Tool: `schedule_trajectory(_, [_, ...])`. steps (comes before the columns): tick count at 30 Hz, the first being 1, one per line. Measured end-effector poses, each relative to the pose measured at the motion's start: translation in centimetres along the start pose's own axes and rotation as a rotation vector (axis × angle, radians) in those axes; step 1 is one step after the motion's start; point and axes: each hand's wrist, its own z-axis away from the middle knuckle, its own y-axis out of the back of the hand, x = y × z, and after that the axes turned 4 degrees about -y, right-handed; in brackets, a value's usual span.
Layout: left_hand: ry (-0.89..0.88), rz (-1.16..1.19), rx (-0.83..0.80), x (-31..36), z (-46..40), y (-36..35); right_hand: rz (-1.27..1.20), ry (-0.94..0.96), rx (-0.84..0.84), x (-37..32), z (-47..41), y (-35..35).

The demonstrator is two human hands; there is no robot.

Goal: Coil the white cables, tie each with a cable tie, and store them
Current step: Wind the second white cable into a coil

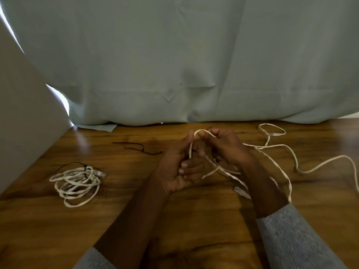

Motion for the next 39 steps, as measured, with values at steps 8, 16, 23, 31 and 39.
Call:
schedule_trajectory(8, [-0.477, 0.113, 0.118, 2.6, 0.5, -0.1, 0.501, 0.085, -0.230, 1.7, -0.1, -5.3])
schedule_trajectory(16, [-0.603, -0.215, 0.534, 4.4, 0.4, 3.0, 0.557, -0.167, -0.463, 1.5, 0.2, -5.1])
schedule_trajectory(23, [-0.427, -0.827, 0.694, 3.0, 0.2, 4.4, 0.696, -0.088, -0.420, 1.0, 0.0, -3.5])
schedule_trajectory(31, [0.160, -1.484, 0.601, 1.3, 1.7, 4.8, 0.552, -0.105, -0.377, -0.1, 0.1, -1.3])
schedule_trajectory(39, [0.109, -1.288, 0.523, 2.1, 1.7, 2.7, 0.001, -0.333, -0.333, -0.9, 1.2, 1.0])
